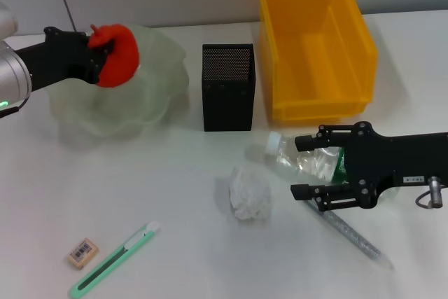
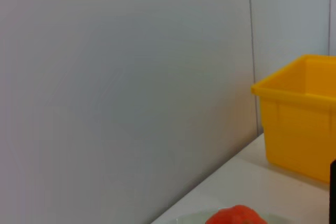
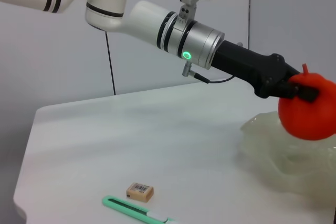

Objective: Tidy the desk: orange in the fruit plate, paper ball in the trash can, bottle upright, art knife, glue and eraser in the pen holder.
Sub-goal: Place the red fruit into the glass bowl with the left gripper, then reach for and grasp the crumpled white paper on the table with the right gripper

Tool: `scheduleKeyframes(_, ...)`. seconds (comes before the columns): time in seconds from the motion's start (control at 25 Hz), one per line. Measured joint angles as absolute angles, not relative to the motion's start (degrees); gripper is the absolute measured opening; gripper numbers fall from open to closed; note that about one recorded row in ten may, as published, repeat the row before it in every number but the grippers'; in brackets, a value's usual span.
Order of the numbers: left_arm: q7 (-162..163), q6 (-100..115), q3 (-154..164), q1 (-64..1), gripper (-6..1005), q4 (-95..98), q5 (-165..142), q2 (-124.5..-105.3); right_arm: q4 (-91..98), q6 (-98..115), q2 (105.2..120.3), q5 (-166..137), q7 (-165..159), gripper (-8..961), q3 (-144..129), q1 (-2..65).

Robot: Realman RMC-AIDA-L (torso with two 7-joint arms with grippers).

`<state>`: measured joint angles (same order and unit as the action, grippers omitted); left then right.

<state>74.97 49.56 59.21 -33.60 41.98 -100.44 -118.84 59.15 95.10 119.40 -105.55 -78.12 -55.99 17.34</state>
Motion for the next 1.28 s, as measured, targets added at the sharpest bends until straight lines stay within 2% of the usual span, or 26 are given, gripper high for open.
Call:
scheduleKeyframes(0.48, 74.9, 48.5, 66.8, -33.5, 72, 41.4, -100.4, -118.83, 59.5, 95.1, 119.35, -104.9, -78.1, 764, -55.9, 16.8)
scheduleKeyframes(0.68, 74.9, 48.4, 67.7, -33.7, 269, 41.9, -100.2, -118.86, 59.5, 95.1, 119.32, -104.9, -78.1, 763, -55.9, 16.7)
scheduleKeyframes(0.88, 74.4, 48.0, 67.7, -33.3, 513, 42.4, -97.1, -118.88, 59.5, 95.1, 119.27, -104.9, -78.1, 763, -55.9, 16.1)
scheduleKeyframes(1.28, 74.4, 57.9, 67.0, -30.3, 824, 47.6, -92.2, -118.40, 59.4, 95.1, 119.26, -104.9, -78.1, 763, -55.9, 15.9)
